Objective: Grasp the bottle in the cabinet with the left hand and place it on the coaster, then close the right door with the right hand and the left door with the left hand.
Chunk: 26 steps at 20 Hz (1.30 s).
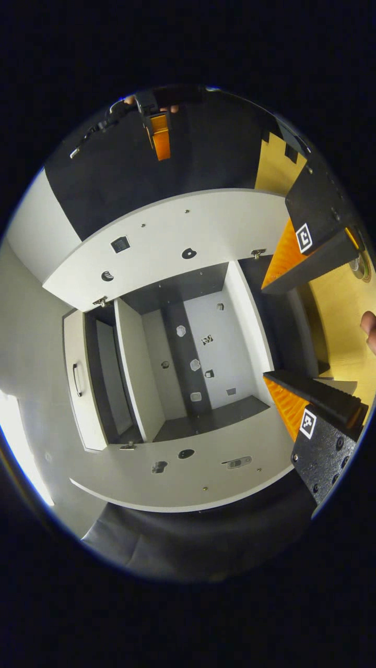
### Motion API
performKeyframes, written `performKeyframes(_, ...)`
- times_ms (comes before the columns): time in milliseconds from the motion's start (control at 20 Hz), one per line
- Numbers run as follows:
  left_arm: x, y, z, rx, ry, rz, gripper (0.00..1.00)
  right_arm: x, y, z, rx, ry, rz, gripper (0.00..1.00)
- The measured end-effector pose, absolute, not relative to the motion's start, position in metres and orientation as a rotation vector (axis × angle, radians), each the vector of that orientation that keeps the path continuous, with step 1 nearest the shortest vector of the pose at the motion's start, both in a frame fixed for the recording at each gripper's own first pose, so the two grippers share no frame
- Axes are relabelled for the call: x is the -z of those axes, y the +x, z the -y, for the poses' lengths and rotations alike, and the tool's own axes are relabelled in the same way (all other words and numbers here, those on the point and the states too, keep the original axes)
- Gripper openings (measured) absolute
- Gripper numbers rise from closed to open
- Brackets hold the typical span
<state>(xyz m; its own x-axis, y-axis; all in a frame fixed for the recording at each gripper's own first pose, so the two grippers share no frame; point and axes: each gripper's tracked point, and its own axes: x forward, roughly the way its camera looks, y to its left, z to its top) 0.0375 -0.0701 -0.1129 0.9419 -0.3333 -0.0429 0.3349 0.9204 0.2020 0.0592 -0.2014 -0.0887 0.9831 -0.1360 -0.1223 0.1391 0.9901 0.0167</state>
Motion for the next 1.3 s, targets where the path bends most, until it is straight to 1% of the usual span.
performKeyframes(50,0.119,0.037,0.071,0.346,0.162,-0.047,0.94,0.086,0.065,0.206,0.138,0.023,-0.118,0.96)
performKeyframes(100,0.124,0.038,0.068,0.341,0.117,-0.086,0.94,0.085,0.073,0.210,0.136,0.016,-0.117,0.94)
performKeyframes(200,0.122,0.043,0.056,0.303,0.087,-0.118,0.94,0.082,0.085,0.216,0.124,-0.001,-0.116,0.94)
performKeyframes(400,0.093,0.047,0.033,0.220,0.195,-0.046,0.94,0.086,0.117,0.224,0.108,-0.012,-0.145,0.94)
performKeyframes(450,0.086,0.046,0.034,0.220,0.173,-0.040,0.94,0.085,0.124,0.223,0.111,-0.009,-0.145,0.96)
performKeyframes(500,0.082,0.045,0.034,0.220,0.140,-0.050,0.94,0.085,0.129,0.222,0.109,-0.005,-0.147,0.96)
performKeyframes(550,0.078,0.043,0.033,0.217,0.106,-0.068,0.94,0.081,0.134,0.219,0.101,0.001,-0.142,0.94)
performKeyframes(650,0.059,0.041,0.032,0.211,0.028,-0.077,0.94,0.076,0.145,0.206,0.070,0.023,-0.127,0.99)
performKeyframes(700,0.046,0.042,0.028,0.200,-0.009,-0.066,0.98,0.073,0.149,0.201,0.056,0.032,-0.125,0.97)
performKeyframes(750,0.034,0.042,0.024,0.187,-0.038,-0.062,0.94,0.070,0.154,0.197,0.051,0.030,-0.125,0.97)
performKeyframes(850,0.015,0.039,0.017,0.173,-0.081,-0.070,0.94,0.058,0.161,0.192,0.031,0.011,-0.111,0.96)
performKeyframes(900,0.003,0.037,0.010,0.160,-0.090,-0.062,0.95,0.057,0.164,0.185,0.019,0.007,-0.114,0.94)
performKeyframes(950,-0.011,0.035,0.004,0.151,-0.091,-0.044,0.94,0.054,0.166,0.181,0.012,0.008,-0.114,0.96)
performKeyframes(1050,-0.034,0.029,-0.011,0.126,-0.087,-0.015,0.94,0.048,0.168,0.174,-0.002,0.010,-0.114,0.96)
performKeyframes(1100,-0.040,0.026,-0.018,0.118,-0.086,-0.015,0.94,0.047,0.170,0.170,-0.008,0.010,-0.113,0.94)
performKeyframes(1200,-0.049,0.020,-0.030,0.116,-0.096,-0.021,0.93,0.043,0.173,0.159,-0.017,0.021,-0.113,0.94)
performKeyframes(1250,-0.051,0.017,-0.037,0.120,-0.096,-0.025,0.93,0.041,0.174,0.150,-0.033,0.025,-0.114,0.97)
performKeyframes(1300,-0.055,0.017,-0.044,0.122,-0.099,-0.022,0.93,0.037,0.174,0.139,-0.054,0.022,-0.111,0.94)
